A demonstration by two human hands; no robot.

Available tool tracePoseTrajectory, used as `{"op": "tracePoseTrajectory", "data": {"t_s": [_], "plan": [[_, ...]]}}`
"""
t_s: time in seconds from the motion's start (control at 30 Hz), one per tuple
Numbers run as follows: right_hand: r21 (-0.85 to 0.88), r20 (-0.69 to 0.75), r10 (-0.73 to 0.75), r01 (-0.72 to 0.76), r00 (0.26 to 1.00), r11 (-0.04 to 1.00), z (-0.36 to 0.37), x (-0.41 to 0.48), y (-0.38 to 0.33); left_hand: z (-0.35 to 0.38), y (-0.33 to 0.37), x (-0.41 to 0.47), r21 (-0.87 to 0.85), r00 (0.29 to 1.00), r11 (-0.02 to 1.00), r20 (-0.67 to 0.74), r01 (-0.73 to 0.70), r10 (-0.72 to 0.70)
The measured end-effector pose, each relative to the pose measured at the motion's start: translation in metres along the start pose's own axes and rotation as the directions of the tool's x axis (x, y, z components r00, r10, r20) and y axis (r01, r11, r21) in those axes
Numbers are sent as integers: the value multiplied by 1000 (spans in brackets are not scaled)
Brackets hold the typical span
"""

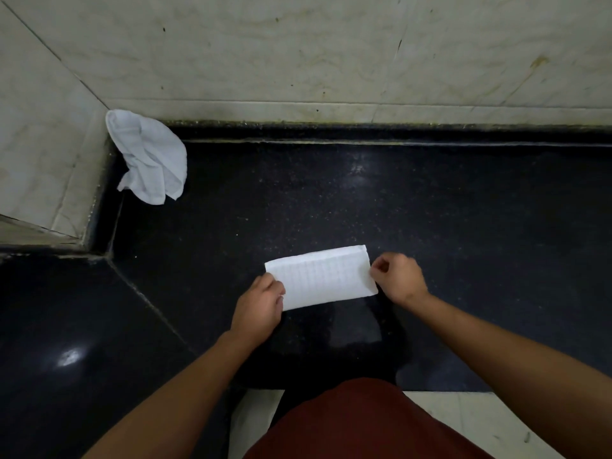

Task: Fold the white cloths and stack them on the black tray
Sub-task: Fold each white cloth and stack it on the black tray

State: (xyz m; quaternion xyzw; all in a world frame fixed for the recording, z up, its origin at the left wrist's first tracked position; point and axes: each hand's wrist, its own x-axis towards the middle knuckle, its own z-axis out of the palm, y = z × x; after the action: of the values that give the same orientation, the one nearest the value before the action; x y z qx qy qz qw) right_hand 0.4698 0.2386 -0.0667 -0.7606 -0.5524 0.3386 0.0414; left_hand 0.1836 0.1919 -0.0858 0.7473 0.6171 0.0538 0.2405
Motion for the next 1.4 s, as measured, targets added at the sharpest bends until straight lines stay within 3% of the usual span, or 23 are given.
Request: {"op": "tracePoseTrajectory", "data": {"t_s": [0.07,0.23,0.5,0.63,0.73,0.87,1.03,1.3,1.4], "plan": [[-22,-44,30,-31,999,999,0,5,-9,-4,2,6,52,999,998,13,-45,44],[-192,36,135,-125,990,973,14,12,-27,-8,-2,13,243,979,967,203,-81,31],[192,172,295,-325,940,926,8,21,-25,-6,3,9,208,976,975,217,-73,27],[427,281,242,-347,929,835,-1,14,-35,-12,-2,7,157,988,986,151,-59,36],[463,307,122,-260,944,847,-9,5,-55,-21,-12,3,106,999,994,41,14,-18],[373,308,-2,-119,951,920,5,-3,-92,-33,-28,-6,60,991,989,9,134,-135],[195,371,-37,-39,928,980,51,-9,-134,-42,-47,-24,-4,973,973,3,232,-232],[3,328,-72,75,942,997,113,-8,-153,-43,-71,-59,-19,951,951,34,307,-306],[-63,379,-100,133,920,989,117,-12,-157,-42,-75,-63,-13,948,950,55,313,-312]]}}
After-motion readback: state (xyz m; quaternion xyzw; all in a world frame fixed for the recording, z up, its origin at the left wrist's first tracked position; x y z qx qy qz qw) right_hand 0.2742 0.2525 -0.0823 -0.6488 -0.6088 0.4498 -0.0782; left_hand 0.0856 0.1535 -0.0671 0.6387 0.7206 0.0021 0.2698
